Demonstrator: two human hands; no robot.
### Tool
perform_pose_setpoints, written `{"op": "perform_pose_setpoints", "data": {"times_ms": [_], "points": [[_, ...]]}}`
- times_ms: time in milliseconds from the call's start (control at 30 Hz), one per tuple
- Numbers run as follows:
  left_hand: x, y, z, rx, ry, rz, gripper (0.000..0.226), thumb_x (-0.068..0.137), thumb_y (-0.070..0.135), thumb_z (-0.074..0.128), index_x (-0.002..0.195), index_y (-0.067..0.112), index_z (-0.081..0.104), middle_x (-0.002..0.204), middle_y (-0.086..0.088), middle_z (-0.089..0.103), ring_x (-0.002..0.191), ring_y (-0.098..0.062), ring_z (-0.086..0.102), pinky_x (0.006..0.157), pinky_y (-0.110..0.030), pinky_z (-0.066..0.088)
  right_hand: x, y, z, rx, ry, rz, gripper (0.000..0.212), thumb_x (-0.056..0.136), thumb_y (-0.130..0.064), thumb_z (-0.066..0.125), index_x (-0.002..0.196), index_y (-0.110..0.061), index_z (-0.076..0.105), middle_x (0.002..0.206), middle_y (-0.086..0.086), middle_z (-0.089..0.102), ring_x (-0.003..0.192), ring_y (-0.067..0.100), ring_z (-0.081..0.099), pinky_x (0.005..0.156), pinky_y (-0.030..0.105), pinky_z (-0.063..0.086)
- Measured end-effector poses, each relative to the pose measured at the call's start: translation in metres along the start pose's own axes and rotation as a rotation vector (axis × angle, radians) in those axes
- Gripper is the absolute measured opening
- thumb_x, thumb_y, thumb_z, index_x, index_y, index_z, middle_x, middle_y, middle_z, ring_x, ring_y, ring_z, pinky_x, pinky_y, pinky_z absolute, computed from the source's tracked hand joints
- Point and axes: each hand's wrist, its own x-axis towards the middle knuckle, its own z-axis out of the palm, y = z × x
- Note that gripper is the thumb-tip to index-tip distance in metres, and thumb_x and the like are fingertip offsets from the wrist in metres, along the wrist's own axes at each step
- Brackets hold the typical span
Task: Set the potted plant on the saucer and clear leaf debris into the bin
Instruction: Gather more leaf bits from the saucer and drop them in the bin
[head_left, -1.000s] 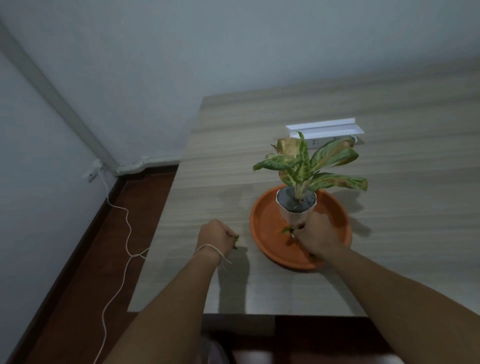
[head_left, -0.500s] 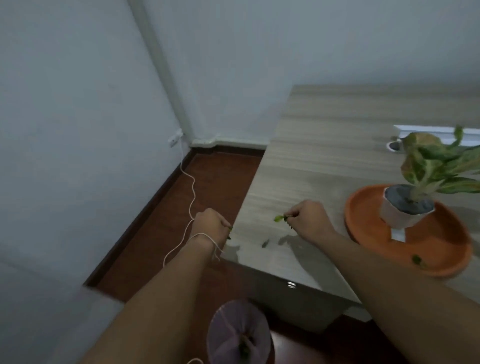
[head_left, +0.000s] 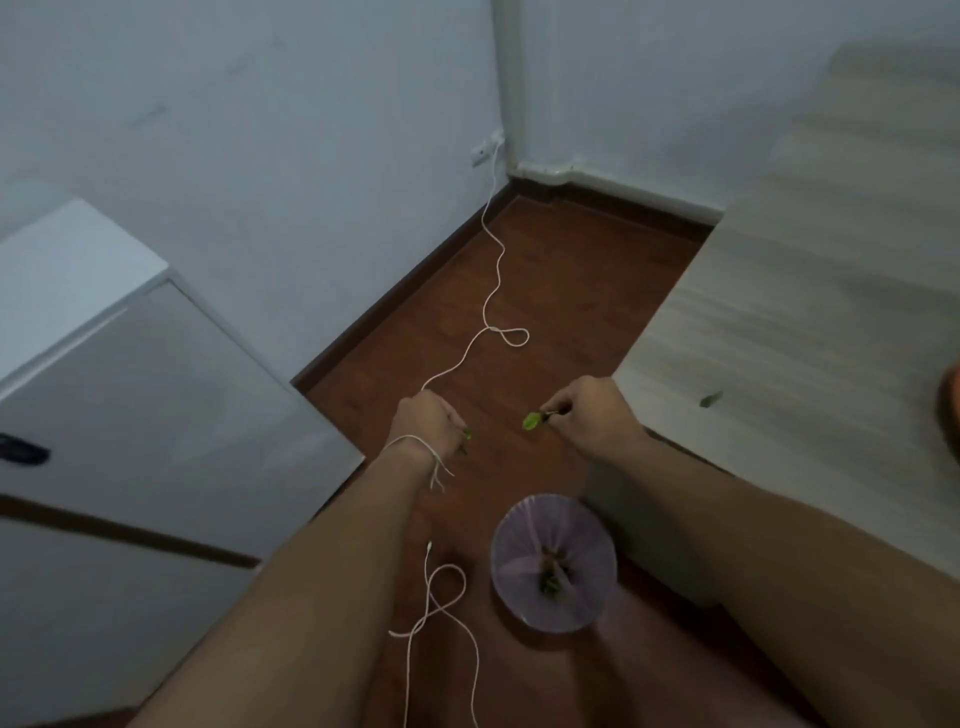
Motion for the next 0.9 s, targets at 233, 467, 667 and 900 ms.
{"op": "perform_pose_setpoints", "data": {"times_ms": [233,467,667,900], "points": [[-0.003,-0.016,0.052,0.001,-0.091,0.024,0.011,0.074,0.013,0.071,0.069,0.02,0.078,0.087,-0.007,0.078,0.091,-0.021,0.07,0.087,-0.027,0.056,-0.004,0.026,0.047,-0.041,-0.125,0.006,0.016,0.079,-0.009,0.071,0.091,-0.016,0.081,0.09,0.001,0.079,0.074,0.015,0.07,0.07,0.03,0.058],[-0.001,-0.018,0.085,-0.012,-0.122,0.022,0.01,0.074,0.013,0.073,0.07,0.019,0.079,0.089,-0.007,0.078,0.092,-0.023,0.069,0.09,-0.029,0.056,-0.009,0.057,0.065,-0.052,-0.172,0.045,0.018,0.082,-0.009,0.066,0.09,-0.017,0.081,0.086,0.003,0.078,0.073,0.017,0.069,0.065,0.031,0.056],[-0.01,-0.024,0.118,0.002,-0.16,0.028,0.008,0.074,0.015,0.072,0.074,0.015,0.08,0.086,-0.008,0.077,0.091,-0.022,0.069,0.088,-0.03,0.058,-0.019,0.076,0.088,-0.026,-0.281,0.057,0.015,0.08,-0.012,0.065,0.082,-0.015,0.08,0.077,0.005,0.077,0.07,0.019,0.068,0.067,0.036,0.058],[-0.018,-0.034,0.136,0.069,-0.193,0.079,0.013,0.08,0.016,0.069,0.083,0.011,0.08,0.089,-0.011,0.078,0.096,-0.027,0.07,0.089,-0.031,0.055,-0.031,0.09,0.111,-0.058,-0.312,0.054,0.026,0.078,-0.015,0.057,0.056,-0.004,0.062,0.058,0.016,0.064,0.057,0.028,0.057,0.056,0.044,0.048]]}}
